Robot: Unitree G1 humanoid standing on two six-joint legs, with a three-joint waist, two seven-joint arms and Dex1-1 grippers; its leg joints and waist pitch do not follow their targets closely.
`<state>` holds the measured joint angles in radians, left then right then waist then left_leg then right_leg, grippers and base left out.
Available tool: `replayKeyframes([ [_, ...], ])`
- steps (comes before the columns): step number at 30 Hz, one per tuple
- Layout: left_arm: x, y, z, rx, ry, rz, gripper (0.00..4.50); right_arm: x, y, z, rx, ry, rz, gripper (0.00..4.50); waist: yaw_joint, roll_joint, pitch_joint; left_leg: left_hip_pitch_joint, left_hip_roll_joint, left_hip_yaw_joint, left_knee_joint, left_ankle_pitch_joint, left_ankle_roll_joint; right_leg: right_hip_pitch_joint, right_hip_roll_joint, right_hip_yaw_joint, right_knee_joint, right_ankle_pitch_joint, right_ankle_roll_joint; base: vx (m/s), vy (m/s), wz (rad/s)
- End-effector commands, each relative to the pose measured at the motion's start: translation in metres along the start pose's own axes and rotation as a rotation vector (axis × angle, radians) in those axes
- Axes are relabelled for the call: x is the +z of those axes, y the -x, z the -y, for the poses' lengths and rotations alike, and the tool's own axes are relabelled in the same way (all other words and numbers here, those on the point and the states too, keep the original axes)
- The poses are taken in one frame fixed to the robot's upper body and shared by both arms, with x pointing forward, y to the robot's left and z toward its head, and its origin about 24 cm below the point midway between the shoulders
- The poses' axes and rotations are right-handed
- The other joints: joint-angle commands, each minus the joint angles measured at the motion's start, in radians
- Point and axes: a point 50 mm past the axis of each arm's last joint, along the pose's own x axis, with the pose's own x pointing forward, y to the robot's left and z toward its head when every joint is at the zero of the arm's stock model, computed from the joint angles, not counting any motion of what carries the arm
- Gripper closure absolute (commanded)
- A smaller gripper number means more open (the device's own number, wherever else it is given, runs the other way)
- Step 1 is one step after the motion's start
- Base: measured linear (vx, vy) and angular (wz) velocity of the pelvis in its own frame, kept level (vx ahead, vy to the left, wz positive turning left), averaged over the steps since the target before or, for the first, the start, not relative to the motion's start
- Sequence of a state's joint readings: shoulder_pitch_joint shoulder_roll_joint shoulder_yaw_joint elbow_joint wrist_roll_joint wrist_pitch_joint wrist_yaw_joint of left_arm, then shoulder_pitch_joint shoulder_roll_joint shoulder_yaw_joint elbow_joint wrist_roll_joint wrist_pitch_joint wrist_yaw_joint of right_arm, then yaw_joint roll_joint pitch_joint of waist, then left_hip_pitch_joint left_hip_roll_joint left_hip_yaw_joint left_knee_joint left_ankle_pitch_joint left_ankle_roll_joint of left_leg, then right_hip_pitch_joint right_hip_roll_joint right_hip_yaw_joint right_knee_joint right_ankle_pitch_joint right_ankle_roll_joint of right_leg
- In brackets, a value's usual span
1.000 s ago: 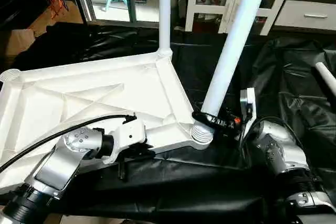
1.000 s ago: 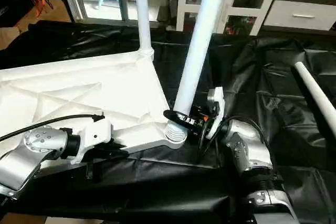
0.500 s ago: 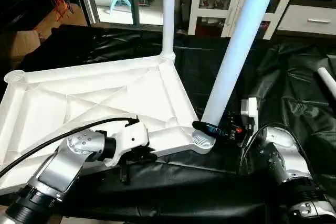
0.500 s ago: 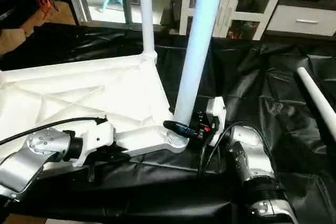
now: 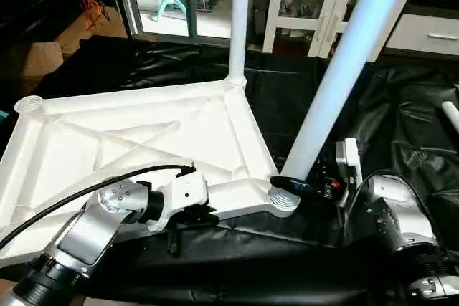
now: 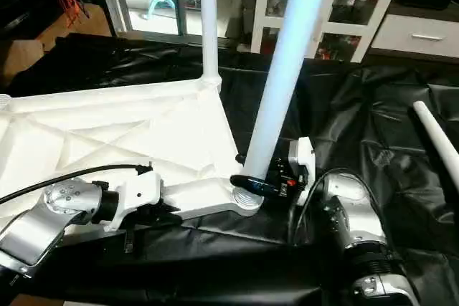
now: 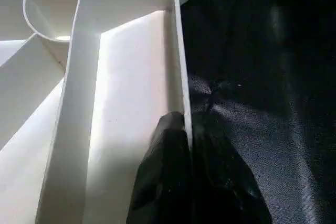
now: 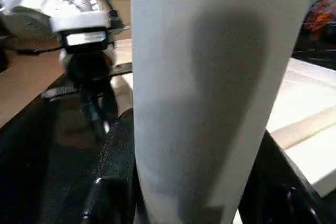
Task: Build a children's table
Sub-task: Insert table leg to table base
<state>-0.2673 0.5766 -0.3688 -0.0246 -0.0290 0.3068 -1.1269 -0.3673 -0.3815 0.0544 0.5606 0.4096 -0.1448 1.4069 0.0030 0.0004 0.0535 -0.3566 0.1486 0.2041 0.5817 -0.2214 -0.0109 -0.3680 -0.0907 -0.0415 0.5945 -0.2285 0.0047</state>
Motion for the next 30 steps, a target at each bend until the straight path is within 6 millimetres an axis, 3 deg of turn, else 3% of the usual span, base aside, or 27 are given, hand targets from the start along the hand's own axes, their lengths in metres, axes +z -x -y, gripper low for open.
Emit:
replayKeyframes([
  [1, 0.001, -0.004, 0.01, -0.096, 0.008, 0.056, 4.5, -0.053, 0.024, -0.027, 0.071, -0.207, -0.268, 2.64, -0.008, -0.009, -0.01, 0.011, 0.094, -0.035, -0.086, -0.211, 0.089, 0.001, -0.064, 0.053, -0.079, -0.194, -0.287, 0.0, 0.0, 0.0],
  [5, 0.0, -0.005, 0.009, -0.093, 0.007, 0.054, 4.5, -0.051, 0.024, -0.024, 0.061, -0.2, -0.259, 2.64, -0.009, -0.009, -0.009, 0.014, 0.095, -0.037, -0.091, -0.246, 0.062, 0.003, -0.063, 0.055, -0.082, -0.226, -0.279, 0.0, 0.0, 0.0],
  [15, -0.001, -0.005, 0.006, -0.064, 0.019, 0.044, 4.5, -0.053, 0.02, -0.018, -0.032, -0.182, -0.242, 2.64, -0.012, -0.011, -0.008, 0.01, 0.096, -0.04, -0.096, -0.269, 0.05, 0.003, -0.065, 0.055, -0.086, -0.256, -0.27, 0.0, 0.0, 0.0],
  [22, 0.001, -0.01, -0.009, 0.08, 0.06, 0.015, 4.5, -0.055, 0.015, 0.0, -0.264, -0.148, -0.237, 2.64, -0.025, -0.01, 0.001, 0.017, 0.096, -0.049, -0.104, -0.401, -0.014, -0.014, -0.068, 0.059, -0.102, -0.435, -0.222, 0.0, 0.0, 0.0],
  [23, 0.009, -0.014, -0.016, 0.128, 0.113, 0.052, 4.5, -0.055, 0.011, 0.006, -0.334, -0.147, -0.244, 2.64, -0.029, -0.003, 0.001, 0.019, 0.096, -0.052, -0.105, -0.42, -0.033, -0.017, -0.068, 0.059, -0.1, -0.454, -0.215, 0.0, 0.0, 0.0],
  [24, 0.011, -0.015, -0.018, 0.139, 0.129, 0.064, 4.5, -0.056, 0.01, 0.008, -0.353, -0.148, -0.246, 2.64, -0.035, -0.008, 0.002, 0.016, 0.094, -0.052, -0.106, -0.424, -0.038, -0.017, -0.067, 0.058, -0.103, -0.461, -0.213, 0.0, 0.0, 0.0],
  [26, 0.019, -0.018, -0.023, 0.171, 0.164, 0.092, 4.5, -0.058, 0.005, 0.012, -0.407, -0.153, -0.271, 2.64, -0.038, -0.009, -0.002, 0.008, 0.093, -0.057, -0.107, -0.409, -0.041, -0.01, -0.068, 0.055, -0.099, -0.439, -0.204, 0.0, 0.0, 0.0],
  [27, 0.022, -0.02, -0.027, 0.19, 0.181, 0.098, 4.5, -0.059, 0.002, 0.014, -0.43, -0.153, -0.287, 2.64, -0.037, -0.004, -0.001, 0.009, 0.093, -0.055, -0.106, -0.404, -0.034, -0.012, -0.068, 0.056, -0.1, -0.419, -0.208, 0.0, 0.0, 0.0],
  [30, 0.029, -0.028, -0.045, 0.356, 0.268, 0.066, 4.5, -0.064, -0.014, 0.022, -0.543, -0.145, -0.348, 2.64, -0.044, -0.005, -0.003, 0.009, 0.091, -0.048, -0.104, -0.373, -0.031, -0.014, -0.065, 0.057, -0.098, -0.366, -0.23, 0.0, 0.0, 0.0],
])
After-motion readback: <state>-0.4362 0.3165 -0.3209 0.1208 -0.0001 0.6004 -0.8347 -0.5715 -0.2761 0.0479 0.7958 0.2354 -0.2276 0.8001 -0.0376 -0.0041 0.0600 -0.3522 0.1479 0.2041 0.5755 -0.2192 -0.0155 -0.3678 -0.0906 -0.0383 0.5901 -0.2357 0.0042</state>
